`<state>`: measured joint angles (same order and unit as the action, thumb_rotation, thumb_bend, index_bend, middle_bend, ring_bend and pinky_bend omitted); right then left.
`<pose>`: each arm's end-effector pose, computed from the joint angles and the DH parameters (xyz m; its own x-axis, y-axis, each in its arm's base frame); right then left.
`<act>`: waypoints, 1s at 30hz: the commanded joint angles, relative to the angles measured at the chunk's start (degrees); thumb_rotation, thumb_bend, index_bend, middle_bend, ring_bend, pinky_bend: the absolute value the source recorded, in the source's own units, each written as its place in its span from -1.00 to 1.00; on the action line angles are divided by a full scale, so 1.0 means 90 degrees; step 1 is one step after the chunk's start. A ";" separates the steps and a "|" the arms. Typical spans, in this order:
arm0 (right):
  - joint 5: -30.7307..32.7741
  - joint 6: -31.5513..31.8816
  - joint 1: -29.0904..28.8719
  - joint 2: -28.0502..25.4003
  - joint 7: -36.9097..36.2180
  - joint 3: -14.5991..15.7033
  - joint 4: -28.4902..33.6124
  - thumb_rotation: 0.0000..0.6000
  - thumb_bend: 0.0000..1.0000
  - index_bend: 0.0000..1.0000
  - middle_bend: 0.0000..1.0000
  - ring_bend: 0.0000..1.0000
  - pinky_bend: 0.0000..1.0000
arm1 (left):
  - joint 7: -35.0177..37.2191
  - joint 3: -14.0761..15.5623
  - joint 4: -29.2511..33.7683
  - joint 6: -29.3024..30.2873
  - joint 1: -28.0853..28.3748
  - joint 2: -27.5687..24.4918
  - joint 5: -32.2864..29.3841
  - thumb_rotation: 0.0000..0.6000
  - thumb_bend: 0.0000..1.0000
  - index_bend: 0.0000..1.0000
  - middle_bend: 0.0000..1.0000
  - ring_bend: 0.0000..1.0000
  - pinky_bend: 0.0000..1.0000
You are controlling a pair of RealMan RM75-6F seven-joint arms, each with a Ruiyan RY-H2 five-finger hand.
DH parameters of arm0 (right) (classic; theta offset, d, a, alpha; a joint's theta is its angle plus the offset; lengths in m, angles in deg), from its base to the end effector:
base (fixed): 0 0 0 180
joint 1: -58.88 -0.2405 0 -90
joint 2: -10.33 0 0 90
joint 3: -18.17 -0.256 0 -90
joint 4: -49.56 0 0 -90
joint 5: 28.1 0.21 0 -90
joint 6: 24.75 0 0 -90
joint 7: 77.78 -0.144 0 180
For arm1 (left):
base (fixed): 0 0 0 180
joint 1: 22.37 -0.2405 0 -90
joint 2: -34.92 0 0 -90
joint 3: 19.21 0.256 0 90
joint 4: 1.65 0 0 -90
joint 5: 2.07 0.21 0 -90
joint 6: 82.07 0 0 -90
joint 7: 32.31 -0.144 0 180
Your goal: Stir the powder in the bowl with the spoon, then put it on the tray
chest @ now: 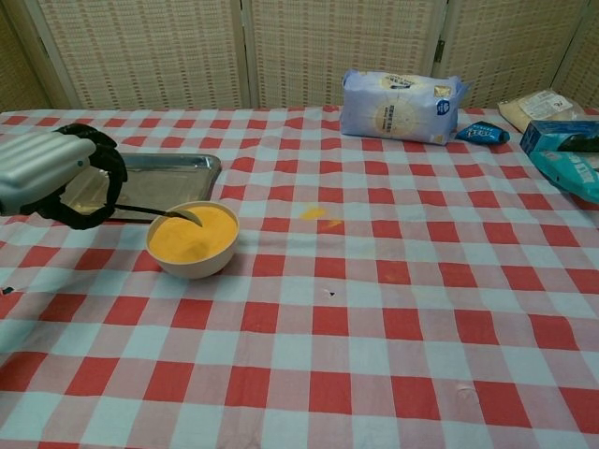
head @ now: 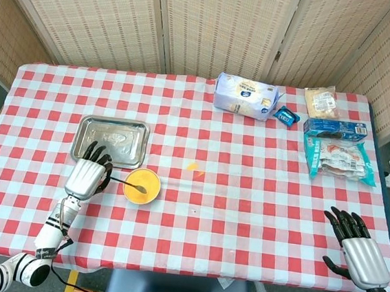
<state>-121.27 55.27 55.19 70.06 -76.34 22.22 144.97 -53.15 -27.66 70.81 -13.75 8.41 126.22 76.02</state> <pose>-0.3088 -0.1450 0.1449 0.4526 -0.2119 0.8662 -0.8917 -0.1122 0.4385 -0.2218 0.3244 0.0116 0.5882 -0.0042 0.8087 0.7745 -0.2849 -0.5648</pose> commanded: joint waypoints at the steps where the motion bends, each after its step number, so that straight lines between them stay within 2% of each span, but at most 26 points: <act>1: -0.0002 -0.0021 -0.0011 0.0002 -0.0001 0.0005 -0.0002 1.00 -0.71 -1.00 -1.00 -1.00 -1.00 | -0.0670 -0.0112 0.0087 -0.0088 0.0121 0.0076 -0.0231 1.00 0.85 0.52 -0.35 -0.79 -0.91; 8: 0.0070 -0.0102 -0.0045 -0.0007 -0.0028 -0.0010 -0.0016 1.00 -0.71 -1.00 -1.00 -1.00 -1.00 | -0.1918 -0.0299 0.0097 -0.0477 0.0507 0.0341 -0.0776 1.00 0.85 0.52 -0.35 -0.77 -0.92; 18: 0.0218 -0.0182 -0.0070 -0.0008 -0.0062 -0.0052 -0.0056 1.00 -0.71 -1.00 -1.00 -1.00 -1.00 | -0.2421 -0.0532 -0.0007 -0.0869 0.0884 0.0481 -0.1407 1.00 0.86 0.52 -0.35 -0.77 -0.92; 25: 0.0281 -0.0229 -0.0089 0.0012 -0.0029 -0.0072 -0.0062 1.00 -0.71 -1.00 -1.00 -1.00 -1.00 | -0.2590 -0.0450 0.0152 -0.0916 0.0949 0.0312 -0.1587 1.00 0.87 0.52 -0.35 -0.77 -0.92; 30: 0.0278 -0.0227 -0.0093 0.0022 -0.0001 -0.0073 -0.0047 1.00 -0.71 -1.00 -1.00 -1.00 -1.00 | -0.2724 -0.0228 0.0210 -0.0730 0.0912 0.0234 -0.1420 1.00 0.88 0.53 -0.34 -0.77 -0.92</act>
<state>-118.77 53.23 54.36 70.25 -76.35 21.57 144.53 -77.35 -30.07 72.61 -20.60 16.71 128.49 62.91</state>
